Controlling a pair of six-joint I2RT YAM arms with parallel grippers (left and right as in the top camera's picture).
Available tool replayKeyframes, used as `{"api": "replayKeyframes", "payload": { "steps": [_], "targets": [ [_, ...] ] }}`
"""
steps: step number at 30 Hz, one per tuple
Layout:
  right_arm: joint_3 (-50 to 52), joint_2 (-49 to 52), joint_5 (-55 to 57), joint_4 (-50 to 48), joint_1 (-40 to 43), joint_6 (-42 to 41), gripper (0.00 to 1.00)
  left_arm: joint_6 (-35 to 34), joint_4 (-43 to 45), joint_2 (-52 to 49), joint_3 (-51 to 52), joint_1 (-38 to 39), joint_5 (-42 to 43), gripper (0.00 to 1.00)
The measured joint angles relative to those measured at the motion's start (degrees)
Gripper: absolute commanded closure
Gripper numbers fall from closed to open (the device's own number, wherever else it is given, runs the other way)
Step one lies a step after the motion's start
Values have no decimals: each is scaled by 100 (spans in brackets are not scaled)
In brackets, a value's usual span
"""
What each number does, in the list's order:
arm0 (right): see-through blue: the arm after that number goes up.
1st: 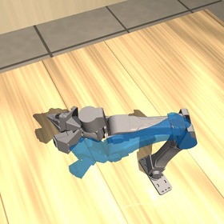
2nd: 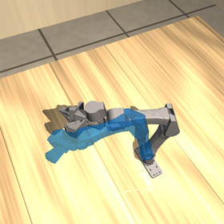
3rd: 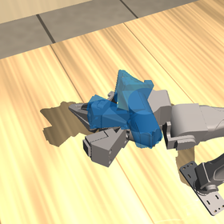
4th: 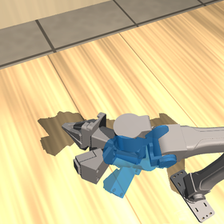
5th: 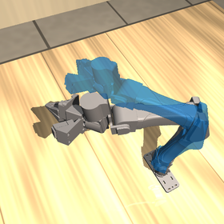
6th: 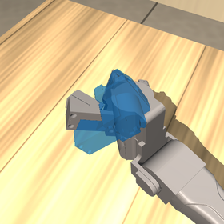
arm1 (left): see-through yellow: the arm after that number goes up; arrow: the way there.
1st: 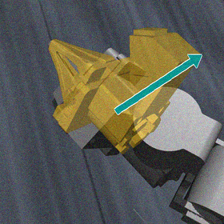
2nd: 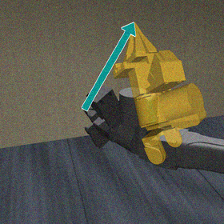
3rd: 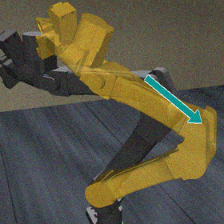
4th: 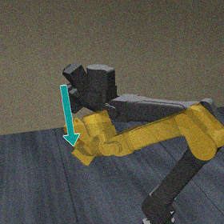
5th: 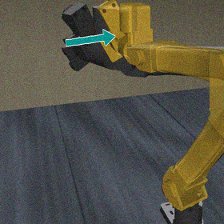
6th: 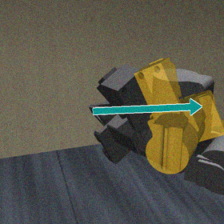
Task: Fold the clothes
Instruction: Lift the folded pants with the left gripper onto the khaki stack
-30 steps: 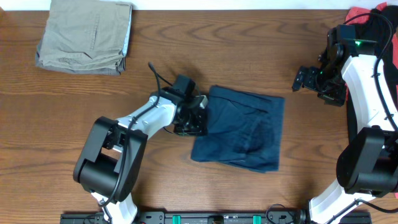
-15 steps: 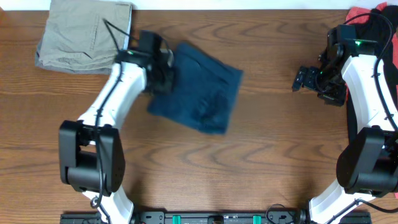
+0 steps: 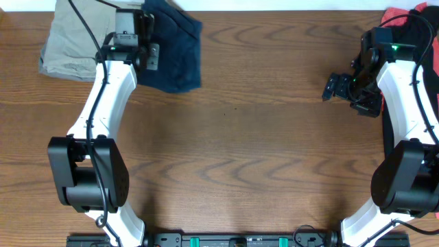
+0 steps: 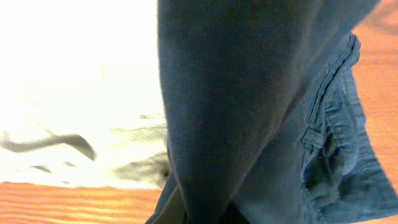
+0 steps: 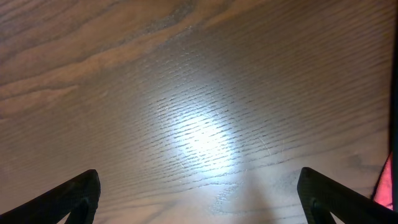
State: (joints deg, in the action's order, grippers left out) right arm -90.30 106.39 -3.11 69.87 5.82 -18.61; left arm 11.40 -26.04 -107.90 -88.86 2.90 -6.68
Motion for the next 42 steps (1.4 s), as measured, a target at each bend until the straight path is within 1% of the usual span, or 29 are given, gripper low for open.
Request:
{"api": "replayKeyframes", "payload": {
  "steps": [8, 17, 22, 31, 42],
  "targets": [
    [0, 0, 0, 2, 0, 0, 1, 514, 1108, -33, 0, -50, -667, 94],
    [0, 0, 0, 2, 0, 0, 1, 662, 1633, -44, 0, -140, -1255, 94],
    [0, 0, 0, 2, 0, 0, 1, 667, 1700, -44, 0, -168, -1475, 94],
    [0, 0, 0, 2, 0, 2, 1, 584, 1753, 22, 0, -127, -1521, 94],
    [0, 0, 0, 2, 0, 2, 1, 428, 1823, 555, 0, 105, -1606, 94]
  ]
}}
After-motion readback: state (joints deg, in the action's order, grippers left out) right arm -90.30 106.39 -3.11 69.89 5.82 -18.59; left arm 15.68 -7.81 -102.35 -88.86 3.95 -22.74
